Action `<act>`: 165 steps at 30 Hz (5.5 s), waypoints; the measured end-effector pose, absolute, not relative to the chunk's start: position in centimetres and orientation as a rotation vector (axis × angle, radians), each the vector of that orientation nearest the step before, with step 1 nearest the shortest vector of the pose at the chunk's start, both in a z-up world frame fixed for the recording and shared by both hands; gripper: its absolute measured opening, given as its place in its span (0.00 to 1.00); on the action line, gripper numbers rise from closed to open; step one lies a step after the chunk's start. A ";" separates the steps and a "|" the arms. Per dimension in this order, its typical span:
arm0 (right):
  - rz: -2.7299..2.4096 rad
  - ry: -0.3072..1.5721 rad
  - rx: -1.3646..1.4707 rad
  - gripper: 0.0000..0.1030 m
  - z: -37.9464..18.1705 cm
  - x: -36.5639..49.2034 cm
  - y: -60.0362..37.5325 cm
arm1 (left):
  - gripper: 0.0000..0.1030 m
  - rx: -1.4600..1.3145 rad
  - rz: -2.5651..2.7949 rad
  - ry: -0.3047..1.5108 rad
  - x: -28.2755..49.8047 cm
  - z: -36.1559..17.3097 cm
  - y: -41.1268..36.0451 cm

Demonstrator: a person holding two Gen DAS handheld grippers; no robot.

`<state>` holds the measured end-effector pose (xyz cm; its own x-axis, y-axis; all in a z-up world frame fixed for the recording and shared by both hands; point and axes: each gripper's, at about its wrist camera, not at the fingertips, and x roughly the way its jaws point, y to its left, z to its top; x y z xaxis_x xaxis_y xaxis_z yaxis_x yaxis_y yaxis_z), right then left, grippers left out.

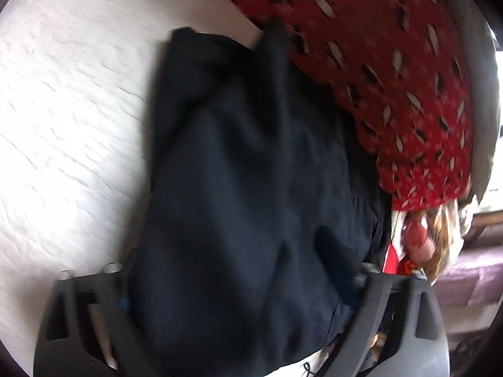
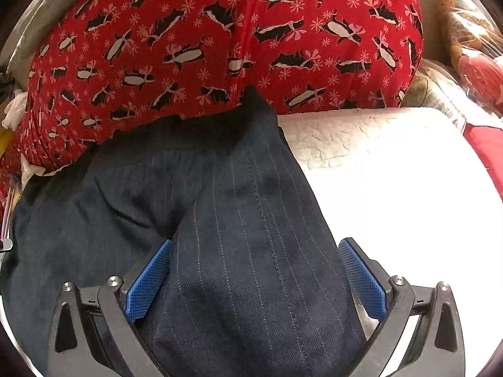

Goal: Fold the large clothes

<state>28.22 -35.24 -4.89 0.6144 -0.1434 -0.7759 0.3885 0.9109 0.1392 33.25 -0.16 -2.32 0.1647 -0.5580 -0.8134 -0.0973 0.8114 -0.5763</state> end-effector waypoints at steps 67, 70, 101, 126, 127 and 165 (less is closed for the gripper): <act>0.104 0.770 0.339 0.05 4.1 27.4 -32.7 | 0.52 -0.296 -0.574 1.254 22.3 4.3 -11.1; 0.062 0.717 0.431 0.05 4.5 25.8 -36.1 | 0.52 -0.324 -0.555 1.227 23.0 4.8 -10.4; 0.034 0.847 0.736 0.29 -0.8 16.1 -41.0 | 0.62 -0.251 -0.550 1.236 21.4 4.7 -12.6; -0.133 0.690 0.429 0.39 3.2 24.8 -39.1 | 0.63 -0.127 -0.413 1.174 24.5 3.2 -16.5; -0.134 0.696 0.442 0.39 2.9 25.6 -39.4 | 0.63 -0.127 -0.410 1.168 24.9 3.3 -16.6; -0.213 0.881 0.464 0.61 -4.5 17.7 -41.0 | 0.76 -0.193 -0.525 1.320 22.9 0.8 -15.9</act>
